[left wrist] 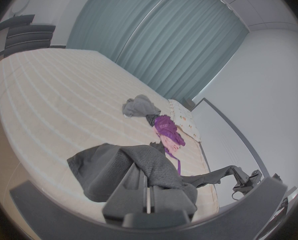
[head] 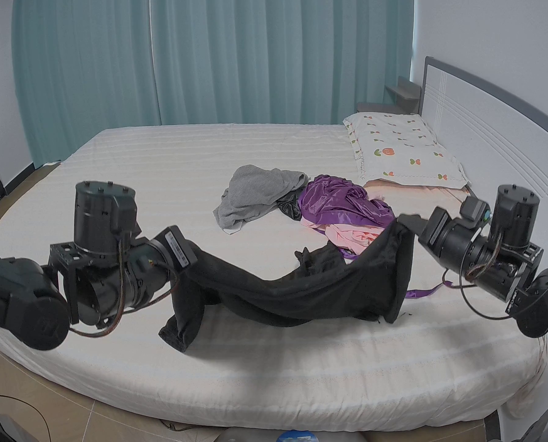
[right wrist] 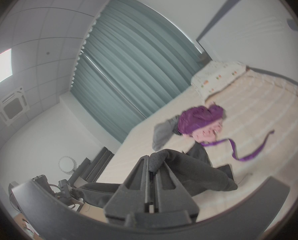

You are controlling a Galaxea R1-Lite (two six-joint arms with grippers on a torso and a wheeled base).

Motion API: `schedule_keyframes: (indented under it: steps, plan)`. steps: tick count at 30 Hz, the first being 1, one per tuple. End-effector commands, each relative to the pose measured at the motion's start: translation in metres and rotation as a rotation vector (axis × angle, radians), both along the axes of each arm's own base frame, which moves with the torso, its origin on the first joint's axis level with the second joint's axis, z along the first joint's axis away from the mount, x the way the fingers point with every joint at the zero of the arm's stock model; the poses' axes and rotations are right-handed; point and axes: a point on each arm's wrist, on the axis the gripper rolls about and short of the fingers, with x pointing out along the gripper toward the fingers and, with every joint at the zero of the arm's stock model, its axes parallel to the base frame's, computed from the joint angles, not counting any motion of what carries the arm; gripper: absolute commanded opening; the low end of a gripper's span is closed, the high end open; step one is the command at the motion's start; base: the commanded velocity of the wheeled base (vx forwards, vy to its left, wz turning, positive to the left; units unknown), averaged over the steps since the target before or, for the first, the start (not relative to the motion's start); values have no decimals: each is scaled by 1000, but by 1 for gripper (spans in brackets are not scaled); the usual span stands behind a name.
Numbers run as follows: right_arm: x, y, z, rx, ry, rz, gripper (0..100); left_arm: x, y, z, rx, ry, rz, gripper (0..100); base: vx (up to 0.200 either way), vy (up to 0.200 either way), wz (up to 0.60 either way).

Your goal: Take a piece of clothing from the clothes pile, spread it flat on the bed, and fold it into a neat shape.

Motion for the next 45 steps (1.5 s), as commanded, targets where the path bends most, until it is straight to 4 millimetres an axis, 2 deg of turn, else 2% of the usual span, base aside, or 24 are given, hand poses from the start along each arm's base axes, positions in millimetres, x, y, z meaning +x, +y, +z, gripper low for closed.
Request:
schedule_keyframes:
  steps: [1,5,14,17,20,35,45]
  plan:
    - [-5,1,-33,-32,133,2,0,-13,3,-29,19,78,-15,0,0,0,0]
    - [-9,-2,-37,-35,143,-3,0,-17,5,-34,25,100,-12,0,0,0,0]
    - [-19,-7,-43,-46,177,-8,0,-28,10,-30,-54,125,-59,0,0,0,0]
    - [-22,-8,-49,-55,200,-1,0,-31,11,-33,-61,141,-56,0,-200,0,0]
    - [-24,-7,-49,-57,201,4,0,-31,11,-34,-64,147,-55,0,-200,0,0]
    - [-27,-3,-47,-60,190,14,0,-27,12,-35,-68,147,-26,0,0,0,0]
    - [-29,1,-42,-65,168,-3,0,-28,16,-30,-84,133,-21,0,0,200,0]
